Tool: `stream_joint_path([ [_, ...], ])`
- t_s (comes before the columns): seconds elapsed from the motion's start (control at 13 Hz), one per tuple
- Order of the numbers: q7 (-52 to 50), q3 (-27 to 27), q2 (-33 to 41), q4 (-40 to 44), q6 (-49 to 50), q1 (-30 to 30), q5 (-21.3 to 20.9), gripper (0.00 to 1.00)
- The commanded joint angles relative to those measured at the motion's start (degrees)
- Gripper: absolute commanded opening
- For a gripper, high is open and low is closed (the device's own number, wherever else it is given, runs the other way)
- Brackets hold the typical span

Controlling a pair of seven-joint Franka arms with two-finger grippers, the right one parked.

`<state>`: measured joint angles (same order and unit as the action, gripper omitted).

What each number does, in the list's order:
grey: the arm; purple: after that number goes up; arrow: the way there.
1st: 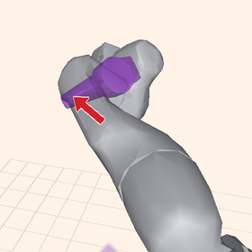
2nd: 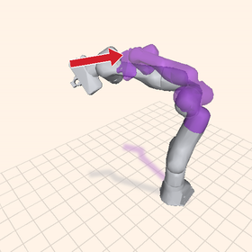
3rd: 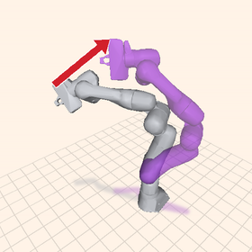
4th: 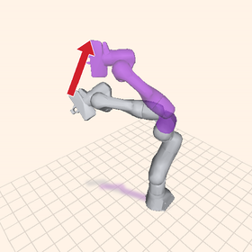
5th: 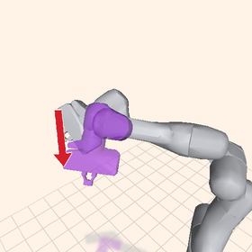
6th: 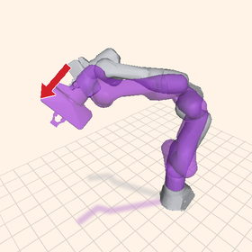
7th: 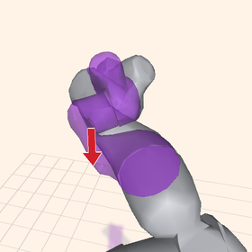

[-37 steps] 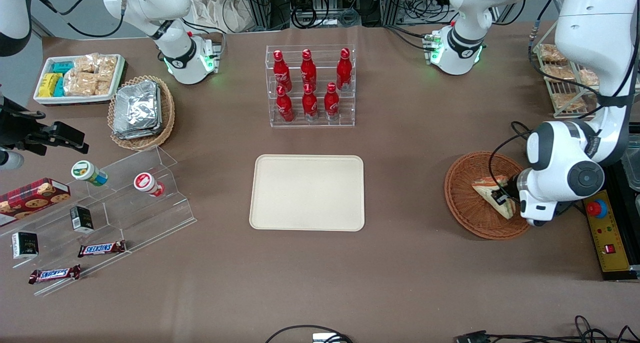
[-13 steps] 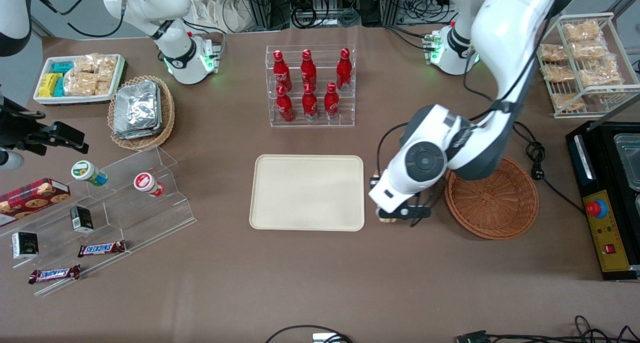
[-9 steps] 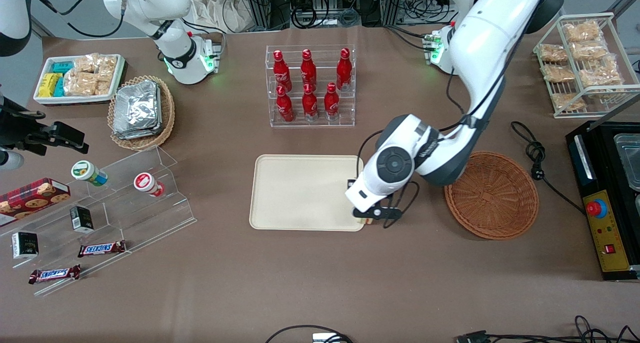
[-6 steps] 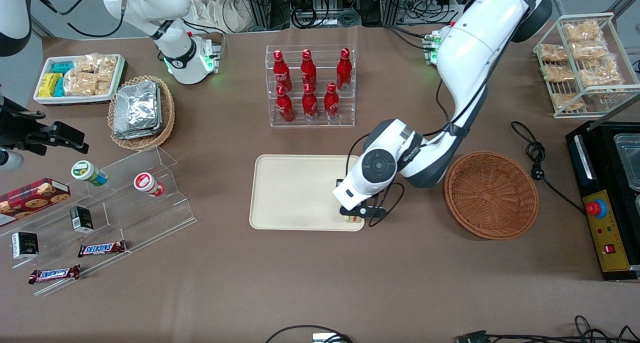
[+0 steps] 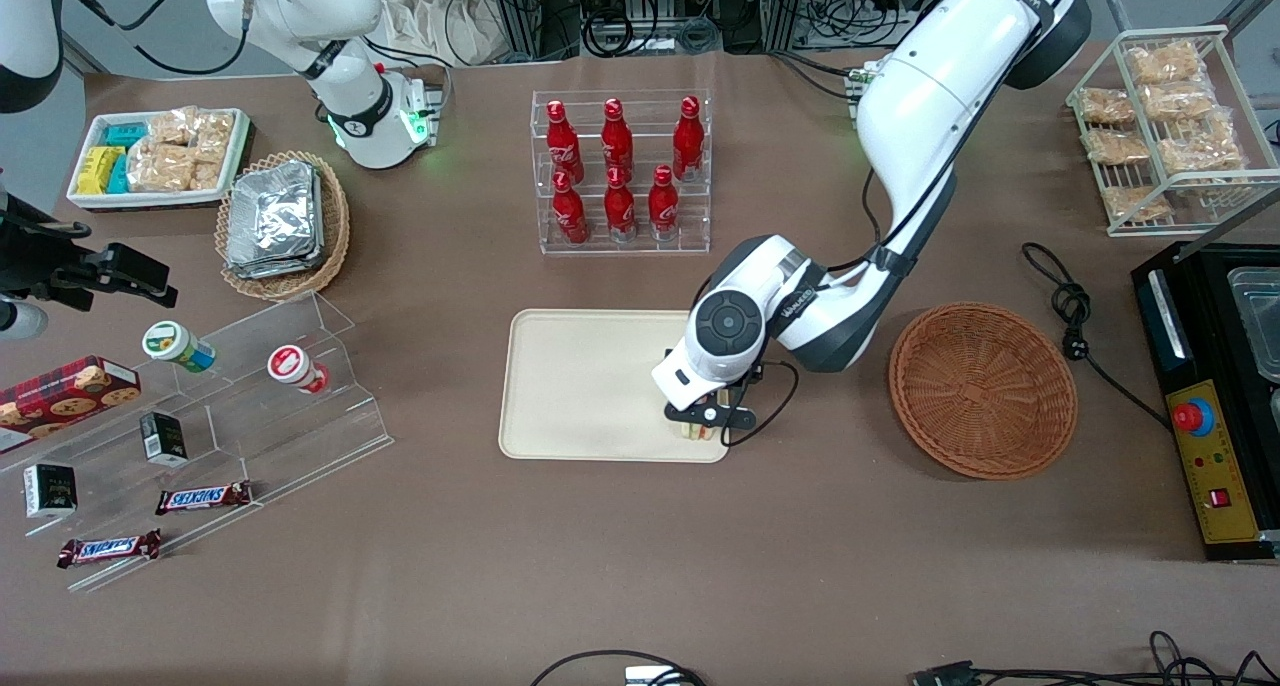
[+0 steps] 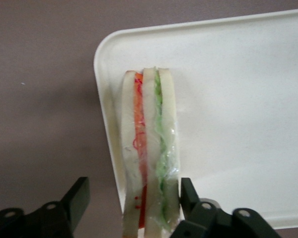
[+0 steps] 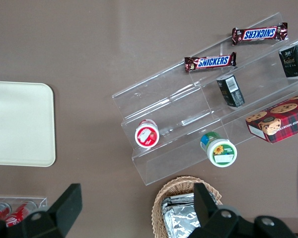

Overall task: Place sandwich from basket to tray
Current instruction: 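Lower the sandwich onto the cream tray and open the left gripper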

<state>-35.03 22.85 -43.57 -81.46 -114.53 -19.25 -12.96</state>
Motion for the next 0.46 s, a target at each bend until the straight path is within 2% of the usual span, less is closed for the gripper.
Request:
stream_joint_path([
  [0.0,-1.09,-0.52,5.15,0.6,5.96,0.79,-1.46,1.0],
  [0.23,-1.53,-0.35,10.51,-1.85,10.98,5.52,-0.41,1.0],
  [0.38,-1.18,-0.08,16.82,-9.29,10.56,7.82,-0.4,1.0],
])
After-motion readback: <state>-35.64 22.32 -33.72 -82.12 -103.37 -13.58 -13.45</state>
